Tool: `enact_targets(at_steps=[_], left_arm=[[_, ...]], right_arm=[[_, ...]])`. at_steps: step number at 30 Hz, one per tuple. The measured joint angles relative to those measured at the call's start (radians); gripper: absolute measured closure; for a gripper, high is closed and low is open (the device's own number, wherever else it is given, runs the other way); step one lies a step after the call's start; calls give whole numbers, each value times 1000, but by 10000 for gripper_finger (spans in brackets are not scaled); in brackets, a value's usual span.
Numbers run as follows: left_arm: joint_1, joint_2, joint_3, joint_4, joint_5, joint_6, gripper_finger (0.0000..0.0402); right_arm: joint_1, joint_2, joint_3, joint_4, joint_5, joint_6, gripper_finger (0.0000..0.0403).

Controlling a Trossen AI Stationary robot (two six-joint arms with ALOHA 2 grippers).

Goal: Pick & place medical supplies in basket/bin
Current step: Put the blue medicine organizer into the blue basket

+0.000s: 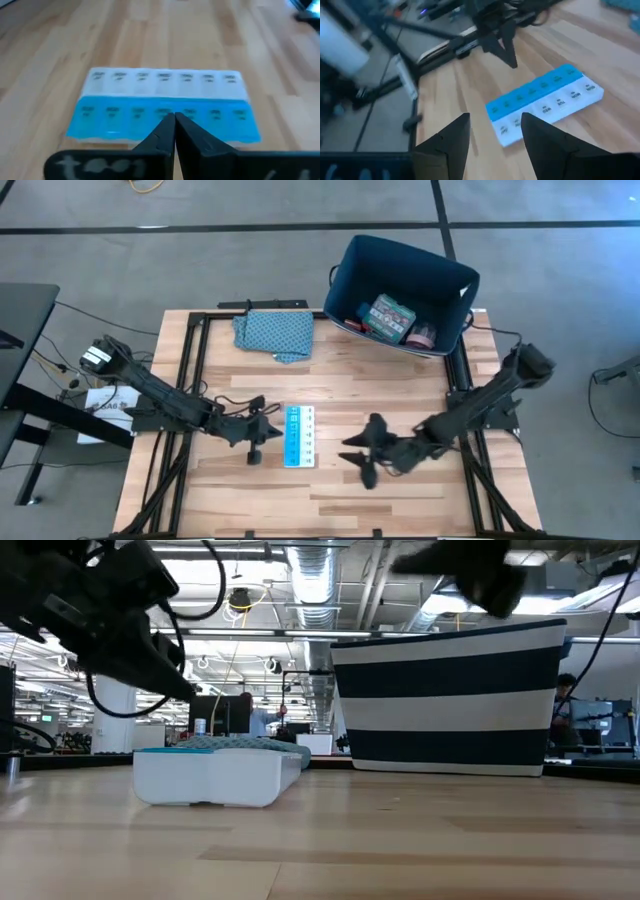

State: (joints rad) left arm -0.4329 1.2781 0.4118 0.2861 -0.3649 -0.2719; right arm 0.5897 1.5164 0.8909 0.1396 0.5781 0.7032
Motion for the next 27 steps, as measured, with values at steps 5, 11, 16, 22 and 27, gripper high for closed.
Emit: enact_targets(at_steps=[5,11,16,22,27], left_arm=[[-4,0,-30,30,-61,-58,401],[-4,0,-30,64,-95,-31,401],[-4,24,-29,49,-97,-36,401],[-4,139,-29,86,-116,-40,401],[-4,214,-26,166,-116,-38,401]], right_arm=[[-102,138,0,72,-47,294,237],[-228,255,0,90,-276,521,239],[-314,297,0,133,-388,554,241],[-378,305,0,107,-498,589,245],[-405,305,1,72,-499,607,245]])
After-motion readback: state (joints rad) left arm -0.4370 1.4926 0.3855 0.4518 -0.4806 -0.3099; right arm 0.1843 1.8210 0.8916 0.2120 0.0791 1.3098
